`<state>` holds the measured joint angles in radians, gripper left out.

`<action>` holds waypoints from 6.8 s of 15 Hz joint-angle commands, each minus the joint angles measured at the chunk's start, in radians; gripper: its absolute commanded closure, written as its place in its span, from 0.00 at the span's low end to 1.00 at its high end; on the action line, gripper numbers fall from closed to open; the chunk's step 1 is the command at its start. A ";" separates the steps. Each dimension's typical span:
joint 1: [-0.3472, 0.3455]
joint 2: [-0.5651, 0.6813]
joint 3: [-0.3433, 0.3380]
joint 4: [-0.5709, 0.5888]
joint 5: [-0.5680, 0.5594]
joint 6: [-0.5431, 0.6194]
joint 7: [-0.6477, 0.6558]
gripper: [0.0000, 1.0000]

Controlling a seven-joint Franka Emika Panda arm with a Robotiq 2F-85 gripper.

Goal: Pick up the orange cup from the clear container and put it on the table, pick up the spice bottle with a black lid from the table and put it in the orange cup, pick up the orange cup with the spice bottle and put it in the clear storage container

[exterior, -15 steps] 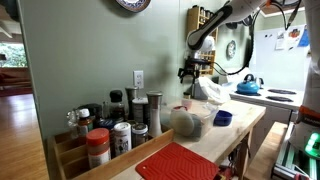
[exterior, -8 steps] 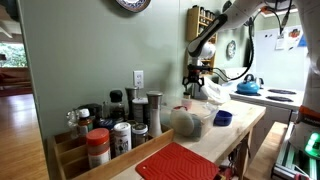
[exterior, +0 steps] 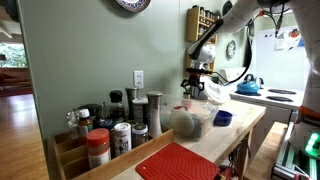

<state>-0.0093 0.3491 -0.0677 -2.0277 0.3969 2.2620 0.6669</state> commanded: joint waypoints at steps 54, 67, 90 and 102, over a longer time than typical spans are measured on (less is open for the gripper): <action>-0.074 0.166 0.027 0.097 0.378 -0.115 -0.236 0.00; -0.073 0.202 0.041 0.120 0.455 -0.100 -0.261 0.00; -0.020 0.166 0.017 0.154 0.372 -0.259 -0.121 0.50; 0.057 0.006 0.054 0.173 0.294 -0.292 0.027 0.25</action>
<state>0.0548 0.3549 -0.0205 -1.8568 0.6943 1.9713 0.6919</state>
